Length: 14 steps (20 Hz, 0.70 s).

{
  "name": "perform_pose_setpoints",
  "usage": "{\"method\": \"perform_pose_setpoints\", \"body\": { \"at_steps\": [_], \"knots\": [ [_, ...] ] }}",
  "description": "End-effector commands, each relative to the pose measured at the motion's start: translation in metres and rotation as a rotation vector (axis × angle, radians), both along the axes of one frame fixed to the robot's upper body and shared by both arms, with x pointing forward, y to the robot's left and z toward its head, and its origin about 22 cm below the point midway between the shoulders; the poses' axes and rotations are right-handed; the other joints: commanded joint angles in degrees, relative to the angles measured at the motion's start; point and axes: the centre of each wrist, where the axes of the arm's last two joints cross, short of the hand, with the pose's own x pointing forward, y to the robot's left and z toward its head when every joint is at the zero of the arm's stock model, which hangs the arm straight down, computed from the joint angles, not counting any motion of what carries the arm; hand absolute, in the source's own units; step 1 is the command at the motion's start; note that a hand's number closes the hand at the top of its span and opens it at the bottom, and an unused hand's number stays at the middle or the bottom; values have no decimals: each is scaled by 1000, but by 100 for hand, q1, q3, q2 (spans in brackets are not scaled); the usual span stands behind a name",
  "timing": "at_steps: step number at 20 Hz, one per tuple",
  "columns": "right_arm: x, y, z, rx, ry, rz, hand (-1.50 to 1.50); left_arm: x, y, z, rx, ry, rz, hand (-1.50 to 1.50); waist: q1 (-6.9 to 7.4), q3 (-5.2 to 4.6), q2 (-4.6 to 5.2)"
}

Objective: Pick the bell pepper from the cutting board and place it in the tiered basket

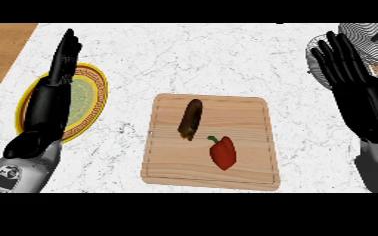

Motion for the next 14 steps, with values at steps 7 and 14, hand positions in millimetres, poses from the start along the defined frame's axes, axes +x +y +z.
{"method": "perform_pose_setpoints", "body": {
  "at_steps": [7, 14],
  "knots": [
    [-15, -72, -1, -382, 22, -622, 150, -57, 28, -119, -165, 601, 267, 0, -417, -209, 156],
    [-74, 22, -40, 111, 19, -800, -150, -79, 10, -144, -251, 710, 214, 0, -84, -80, -7]
  ]
}}
